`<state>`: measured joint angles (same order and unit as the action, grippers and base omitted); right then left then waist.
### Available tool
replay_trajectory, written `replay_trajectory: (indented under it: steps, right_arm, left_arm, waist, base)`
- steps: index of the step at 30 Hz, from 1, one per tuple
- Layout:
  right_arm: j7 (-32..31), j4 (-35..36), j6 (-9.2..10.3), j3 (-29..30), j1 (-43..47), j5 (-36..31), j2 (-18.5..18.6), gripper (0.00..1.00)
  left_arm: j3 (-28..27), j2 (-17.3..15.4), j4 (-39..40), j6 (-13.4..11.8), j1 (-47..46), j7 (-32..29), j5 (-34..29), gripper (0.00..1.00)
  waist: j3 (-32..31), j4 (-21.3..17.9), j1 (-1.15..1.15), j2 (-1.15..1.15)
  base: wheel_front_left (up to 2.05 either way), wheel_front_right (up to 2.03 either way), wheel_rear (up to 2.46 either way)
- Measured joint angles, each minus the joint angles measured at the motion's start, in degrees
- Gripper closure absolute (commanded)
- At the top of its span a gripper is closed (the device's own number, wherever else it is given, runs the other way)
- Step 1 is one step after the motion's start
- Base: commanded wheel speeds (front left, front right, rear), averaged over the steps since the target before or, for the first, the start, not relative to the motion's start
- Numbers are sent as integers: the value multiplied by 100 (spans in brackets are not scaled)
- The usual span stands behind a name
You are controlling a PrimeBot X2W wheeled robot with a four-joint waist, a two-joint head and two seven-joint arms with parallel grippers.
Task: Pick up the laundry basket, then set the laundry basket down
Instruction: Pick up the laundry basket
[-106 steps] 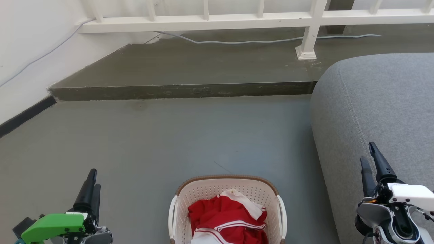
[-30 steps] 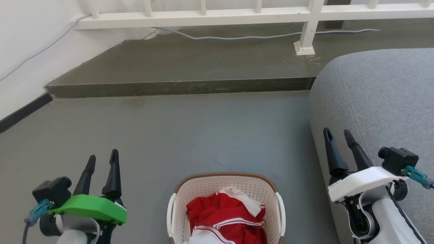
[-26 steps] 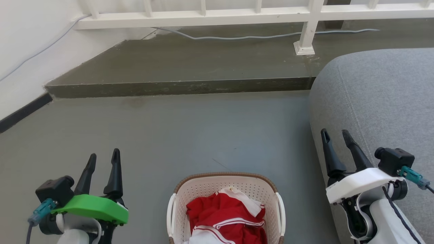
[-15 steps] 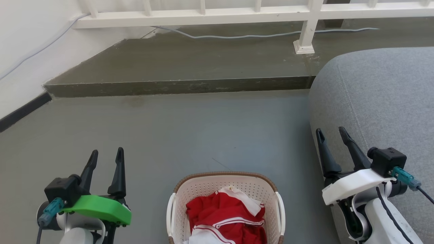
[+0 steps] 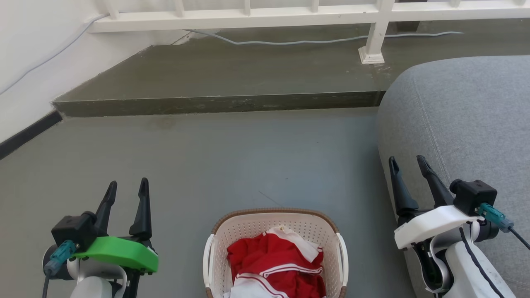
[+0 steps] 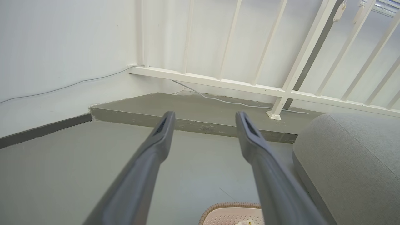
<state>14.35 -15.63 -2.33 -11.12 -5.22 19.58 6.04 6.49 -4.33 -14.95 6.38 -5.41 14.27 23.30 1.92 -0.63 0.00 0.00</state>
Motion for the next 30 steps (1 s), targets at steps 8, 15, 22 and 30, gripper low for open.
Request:
replay_trajectory:
  steps: [8,15,22,30]
  right_arm:
    - [0,-97,2,33,-7,-32,-44,0]
    - [0,-133,53,82,-19,-49,-65,0]
    - [0,-189,96,105,-118,-49,-111,0]
    - [0,-438,123,109,-339,-48,-185,0]
  left_arm:
    - [-63,20,5,26,-19,15,-40,0]
    - [88,25,-41,51,-51,15,-100,0]
    - [140,25,-197,53,-292,15,-135,0]
    - [300,22,-546,68,-639,16,-130,0]
  waist:
    - [111,-13,0,0]
    - [374,-43,0,0]
    - [786,-89,0,0]
    - [1370,-149,0,0]
  base:
    - [0,0,0]
    - [0,0,0]
    - [0,0,0]
    - [0,0,0]
